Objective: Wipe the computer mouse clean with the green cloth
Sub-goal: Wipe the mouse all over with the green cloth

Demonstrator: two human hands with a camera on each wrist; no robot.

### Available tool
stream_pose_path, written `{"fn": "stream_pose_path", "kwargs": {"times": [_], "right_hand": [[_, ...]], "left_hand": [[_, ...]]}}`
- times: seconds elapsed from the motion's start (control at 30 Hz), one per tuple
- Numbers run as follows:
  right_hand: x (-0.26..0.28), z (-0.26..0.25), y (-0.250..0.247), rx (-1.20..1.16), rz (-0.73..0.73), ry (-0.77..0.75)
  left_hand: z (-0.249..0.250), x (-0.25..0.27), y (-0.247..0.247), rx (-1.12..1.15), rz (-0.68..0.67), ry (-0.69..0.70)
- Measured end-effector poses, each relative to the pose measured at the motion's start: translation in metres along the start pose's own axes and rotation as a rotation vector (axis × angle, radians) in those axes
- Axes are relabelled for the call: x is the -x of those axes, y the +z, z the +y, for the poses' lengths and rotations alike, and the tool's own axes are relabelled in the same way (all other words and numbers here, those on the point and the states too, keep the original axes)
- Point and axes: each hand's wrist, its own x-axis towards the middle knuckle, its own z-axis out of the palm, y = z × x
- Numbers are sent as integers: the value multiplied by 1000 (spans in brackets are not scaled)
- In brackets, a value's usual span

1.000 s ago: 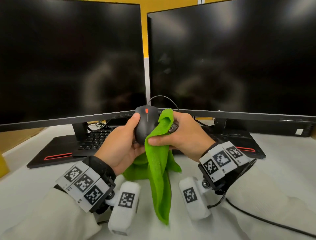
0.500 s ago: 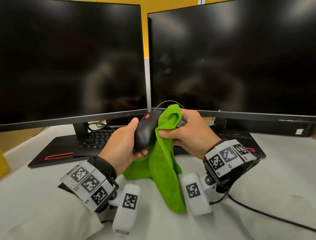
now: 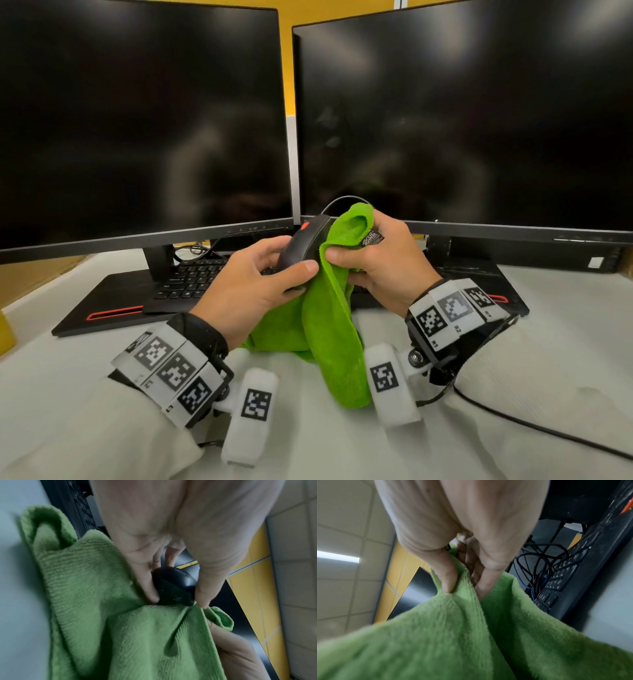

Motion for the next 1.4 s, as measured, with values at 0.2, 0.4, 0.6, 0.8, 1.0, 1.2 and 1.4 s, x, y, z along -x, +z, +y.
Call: {"fn": "stream_pose_path", "kwargs": {"times": [0.2,0.4,0.6,0.8,1.0,1.2,1.4], "right_hand": [[2,0,4,21,-15,-8],[2,-9,1,-40,121,6],[2,-6,1,-69,70,-5],[2,0,5,-85,25,-12],[4,0,12,-111,53,4],[7,-2,12,-75,90,-12],[3,-4,4,-95,208,42]], "left_hand": [[-5,0,-3,-77,-83,46],[-2,1,-4,-77,-85,32],[-2,1,-4,-74,-63,29],[-4,-1,-6,-87,-39,60],[-6,-2,-6,-107,-26,78],[-5,-1,-6,-96,-57,76],[-8,2,-1,-188,-113,150]]}}
